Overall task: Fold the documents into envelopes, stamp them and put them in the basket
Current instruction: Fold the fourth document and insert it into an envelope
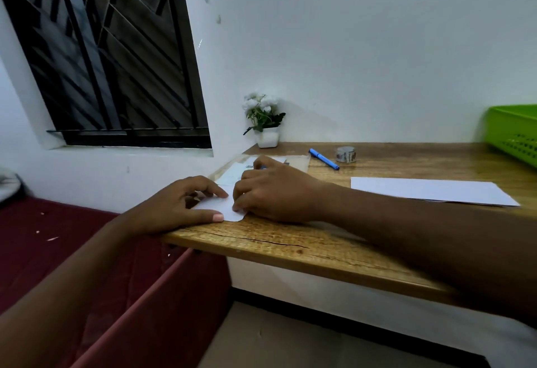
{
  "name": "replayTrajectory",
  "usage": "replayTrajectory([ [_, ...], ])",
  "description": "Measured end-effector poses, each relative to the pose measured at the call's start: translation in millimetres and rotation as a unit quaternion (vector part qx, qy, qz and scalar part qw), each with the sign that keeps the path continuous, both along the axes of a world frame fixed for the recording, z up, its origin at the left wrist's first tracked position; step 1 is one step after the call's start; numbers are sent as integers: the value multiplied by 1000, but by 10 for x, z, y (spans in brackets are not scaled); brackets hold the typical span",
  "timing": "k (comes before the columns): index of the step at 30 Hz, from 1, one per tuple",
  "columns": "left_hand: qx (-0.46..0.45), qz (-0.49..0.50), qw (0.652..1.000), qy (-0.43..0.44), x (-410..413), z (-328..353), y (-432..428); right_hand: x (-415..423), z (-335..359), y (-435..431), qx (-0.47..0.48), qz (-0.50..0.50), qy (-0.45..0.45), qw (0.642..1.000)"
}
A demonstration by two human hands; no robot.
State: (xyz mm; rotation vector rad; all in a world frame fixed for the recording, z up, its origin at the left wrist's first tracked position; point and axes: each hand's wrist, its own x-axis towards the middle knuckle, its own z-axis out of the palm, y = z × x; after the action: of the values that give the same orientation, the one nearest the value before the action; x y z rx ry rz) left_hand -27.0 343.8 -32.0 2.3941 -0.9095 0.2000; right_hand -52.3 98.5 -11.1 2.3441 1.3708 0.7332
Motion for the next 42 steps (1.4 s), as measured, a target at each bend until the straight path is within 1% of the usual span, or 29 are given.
replayTrajectory([
  [2, 1, -11, 1000, 7, 6, 9, 4, 14, -16, -6, 7, 9, 11, 1000],
  [4, -4, -15, 1000, 8, 24, 9, 11, 22, -37, -29, 32, 13, 39, 999],
  [10, -2, 9, 1000, -29, 177, 40, -28, -69, -55, -13, 52, 7, 70, 996],
  [13, 11, 12, 997, -73, 260, 30, -80, -175, -75, 36, 87, -35, 107, 990],
  [17, 17, 10, 984, -176, 329, 17, -157, -291, -142, 144, 145, -113, 151, 971],
  [19, -9, 30, 973, -228, 343, 30, -192, -288, -183, 193, 169, -143, 200, 954],
  [21, -51, 51, 965, -253, 335, 61, -223, -285, -200, 235, 180, -162, 251, 937],
  [22, -68, 59, 962, -259, 331, 79, -239, -293, -201, 249, 175, -166, 263, 934],
  [24, -84, 70, 958, -266, 340, 114, -261, -329, -188, 268, 157, -162, 256, 940],
  [27, -90, 70, 957, -267, 376, 183, -261, -461, -171, 270, 148, -141, 217, 955],
  [31, -82, 73, 956, -270, 398, 234, -270, -717, -227, 307, 116, -90, 100, 984],
  [33, -75, 74, 956, -273, 412, 286, -287, -793, -225, 324, 127, -57, 64, 988],
  [35, -76, 85, 953, -282, 353, 347, -239, -881, -172, 355, 139, -31, 58, 988],
  [38, -77, 83, 955, -275, 348, 378, -262, -934, -150, 290, 181, -11, 90, 979],
  [42, -70, 78, 958, -266, 314, 334, -290, -1016, -57, 97, 255, 17, 80, 964],
])
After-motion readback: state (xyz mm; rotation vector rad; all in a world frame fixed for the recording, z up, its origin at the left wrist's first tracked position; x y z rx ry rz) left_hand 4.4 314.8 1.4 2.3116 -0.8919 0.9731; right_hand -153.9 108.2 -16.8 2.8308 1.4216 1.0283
